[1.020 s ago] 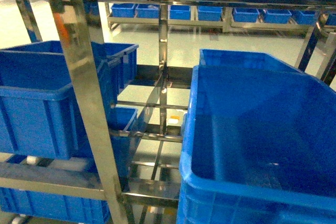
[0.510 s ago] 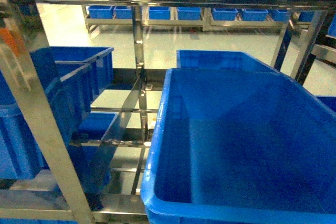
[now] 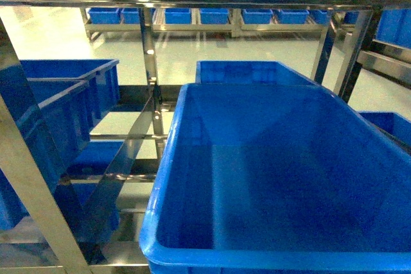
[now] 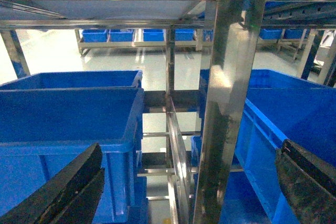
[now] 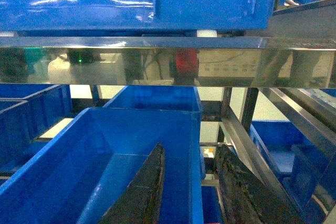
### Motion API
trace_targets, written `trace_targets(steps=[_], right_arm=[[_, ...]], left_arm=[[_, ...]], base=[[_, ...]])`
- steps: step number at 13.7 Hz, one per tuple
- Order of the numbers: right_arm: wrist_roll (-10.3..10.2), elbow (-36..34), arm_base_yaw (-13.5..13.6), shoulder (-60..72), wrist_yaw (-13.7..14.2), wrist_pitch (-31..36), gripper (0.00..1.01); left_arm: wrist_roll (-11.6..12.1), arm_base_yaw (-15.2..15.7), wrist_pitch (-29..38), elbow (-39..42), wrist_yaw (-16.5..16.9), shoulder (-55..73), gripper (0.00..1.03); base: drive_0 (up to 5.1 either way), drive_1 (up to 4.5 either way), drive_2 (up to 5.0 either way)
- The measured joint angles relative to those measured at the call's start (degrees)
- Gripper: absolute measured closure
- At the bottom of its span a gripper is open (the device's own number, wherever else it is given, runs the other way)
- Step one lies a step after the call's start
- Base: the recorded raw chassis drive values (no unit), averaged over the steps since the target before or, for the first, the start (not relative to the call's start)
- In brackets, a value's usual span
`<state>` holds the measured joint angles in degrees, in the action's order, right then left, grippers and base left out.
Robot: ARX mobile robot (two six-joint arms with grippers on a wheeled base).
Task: Pick red block from blue box to shelf
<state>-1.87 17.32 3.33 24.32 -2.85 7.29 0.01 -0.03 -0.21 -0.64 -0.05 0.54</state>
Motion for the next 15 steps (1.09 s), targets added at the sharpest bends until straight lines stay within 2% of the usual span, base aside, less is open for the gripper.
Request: trace_targets(steps=[5, 7, 8, 9, 11, 12, 15], right_arm=[[0.20, 0.00, 0.04, 0.20, -0.02, 0.00, 0.76], [0.35, 0.02, 0.90, 3.87, -0.55, 0.74, 0.76], [-0.33, 0.33, 1.27, 6.82, -1.62, 0.04, 0.76], [-1.81, 0.61, 3.23, 11.74, -2.21, 0.72, 0.76], [-4.26, -0.20, 7.21, 20.09, -2.34, 7.58, 0.76], [-4.81, -1.25, 7.65, 25.31, -2.29, 12.74, 0.76], [-4.57, -2.56, 9.25, 41.18, -0.63, 26.84, 0.76]], left_arm=[[0.00, 0.00, 0.00, 0.00, 0.02, 0.00, 0.05], [0.00, 0.00, 0.00, 0.00, 0.02, 0.00, 0.05], [0.00, 0.00, 0.00, 0.00, 0.02, 0.00, 0.05], [0.00, 0.00, 0.00, 0.00, 0.02, 0.00, 0.05], [0.00, 0.00, 0.00, 0.00, 0.02, 0.00, 0.05], [0.00, 0.00, 0.00, 0.00, 0.02, 0.00, 0.05], [0.00, 0.00, 0.00, 0.00, 0.02, 0.00, 0.05]], base=[[0.0, 0.00, 0.0], [0.0, 0.00, 0.0], [0.0, 0.00, 0.0], [0.0, 0.00, 0.0], [0.0, 0.00, 0.0], [0.0, 0.00, 0.0], [0.0, 0.00, 0.0]])
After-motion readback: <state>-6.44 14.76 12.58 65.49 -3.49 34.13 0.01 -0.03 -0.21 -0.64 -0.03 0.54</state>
